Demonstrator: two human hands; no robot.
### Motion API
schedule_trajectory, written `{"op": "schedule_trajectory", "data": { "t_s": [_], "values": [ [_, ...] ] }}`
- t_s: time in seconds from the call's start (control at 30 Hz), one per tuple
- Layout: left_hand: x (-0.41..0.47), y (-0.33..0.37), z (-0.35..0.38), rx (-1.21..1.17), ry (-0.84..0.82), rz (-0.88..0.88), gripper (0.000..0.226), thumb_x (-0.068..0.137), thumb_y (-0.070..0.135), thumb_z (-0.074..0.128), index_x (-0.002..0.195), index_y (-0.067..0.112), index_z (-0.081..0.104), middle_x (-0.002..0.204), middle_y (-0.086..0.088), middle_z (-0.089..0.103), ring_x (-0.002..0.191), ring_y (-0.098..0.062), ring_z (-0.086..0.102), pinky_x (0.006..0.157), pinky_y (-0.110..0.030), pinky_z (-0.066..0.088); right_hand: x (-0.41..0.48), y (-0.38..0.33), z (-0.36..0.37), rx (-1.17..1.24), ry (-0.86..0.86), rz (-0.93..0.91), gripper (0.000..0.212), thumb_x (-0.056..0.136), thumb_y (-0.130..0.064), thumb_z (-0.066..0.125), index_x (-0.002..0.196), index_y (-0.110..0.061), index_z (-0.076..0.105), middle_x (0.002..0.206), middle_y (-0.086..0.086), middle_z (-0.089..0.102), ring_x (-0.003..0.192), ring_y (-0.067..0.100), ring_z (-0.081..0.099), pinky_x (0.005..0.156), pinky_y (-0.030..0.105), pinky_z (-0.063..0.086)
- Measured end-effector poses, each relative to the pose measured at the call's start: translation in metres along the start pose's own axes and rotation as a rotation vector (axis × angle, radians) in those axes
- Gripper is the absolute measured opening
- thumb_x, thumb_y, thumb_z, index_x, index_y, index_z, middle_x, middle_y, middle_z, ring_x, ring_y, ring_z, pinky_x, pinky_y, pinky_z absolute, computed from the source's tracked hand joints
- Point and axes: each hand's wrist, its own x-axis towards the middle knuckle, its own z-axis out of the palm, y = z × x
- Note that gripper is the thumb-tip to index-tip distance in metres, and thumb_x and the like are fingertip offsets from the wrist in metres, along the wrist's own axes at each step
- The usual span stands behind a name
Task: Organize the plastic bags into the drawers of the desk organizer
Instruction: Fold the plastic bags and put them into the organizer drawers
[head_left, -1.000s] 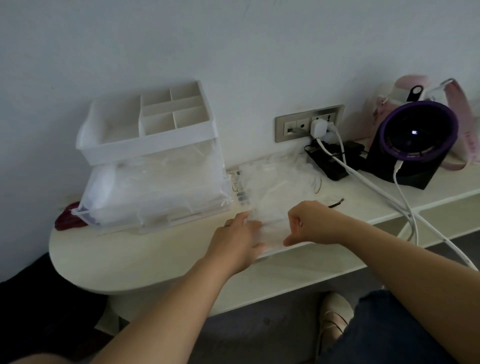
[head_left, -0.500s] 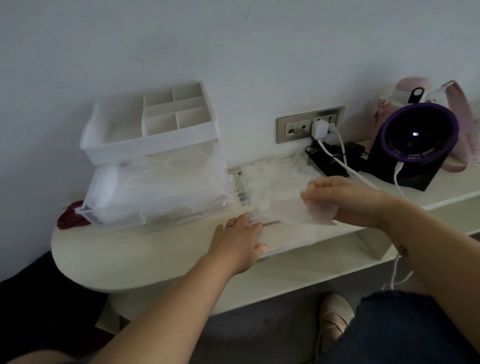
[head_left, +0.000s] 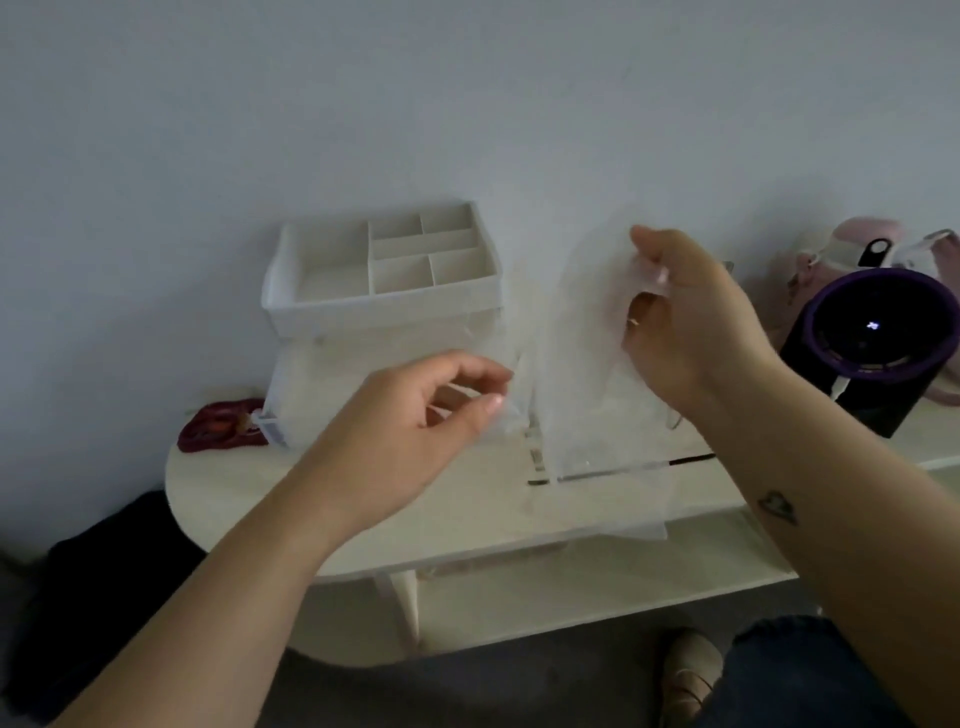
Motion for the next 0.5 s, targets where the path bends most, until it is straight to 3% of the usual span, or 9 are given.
{"op": "schedule_trajectory", "data": {
  "t_s": [0.07,0.13,0.27,0.37,0.5],
  "values": [
    [-0.004,-0.01,-0.021,0.142,0.217,0.051,0.017,0.087,0.03,0.059,0.101,0.037,0.064,0.096,0.025,0.065,0.09,0.007,0.058,0.073,-0.004,0.042,0.002,0.004,0.027,-0.133,-0.03,-0.051,0.008,0.09,-0.02,0.059,0.085,-0.014,0.057,0.083,0.001,0.055,0.085,0.019,0.054,0.079,0.031,0.048],
    [-0.005,-0.027,-0.037,0.331,0.291,0.034,0.023,0.086,0.027,0.061,0.108,0.031,0.064,0.1,0.027,0.059,0.097,0.006,0.056,0.081,-0.004,0.037,0.0,0.014,0.051,-0.298,-0.112,-0.093,0.016,0.091,-0.022,0.058,0.078,-0.014,0.054,0.076,0.002,0.053,0.081,0.019,0.052,0.078,0.032,0.048],
    [-0.016,-0.061,-0.05,0.518,0.287,-0.028,0.042,0.081,0.036,0.067,0.121,0.025,0.06,0.117,0.012,0.054,0.119,-0.016,0.047,0.101,-0.032,0.036,-0.003,0.052,0.085,-0.723,-0.224,-0.232,0.032,0.09,-0.031,0.06,0.063,-0.016,0.053,0.059,-0.002,0.052,0.06,0.013,0.05,0.067,0.03,0.043],
    [-0.024,-0.079,-0.052,0.536,0.294,-0.093,0.06,0.078,0.044,0.068,0.131,0.025,0.05,0.132,0.005,0.05,0.132,-0.019,0.036,0.109,-0.038,0.028,0.002,0.08,0.103,-1.005,-0.284,-0.305,0.034,0.089,-0.039,0.058,0.061,-0.021,0.056,0.054,-0.012,0.055,0.047,-0.002,0.047,0.054,0.017,0.038],
    [-0.031,-0.098,-0.061,0.435,0.312,-0.176,0.078,0.074,0.048,0.069,0.14,0.023,0.036,0.138,0.005,0.043,0.135,-0.018,0.029,0.112,-0.043,0.028,0.01,0.107,0.116,-1.17,-0.383,-0.284,0.033,0.088,-0.039,0.06,0.068,-0.012,0.061,0.048,-0.011,0.048,0.041,-0.002,0.043,0.042,0.008,0.032]
  ]
}}
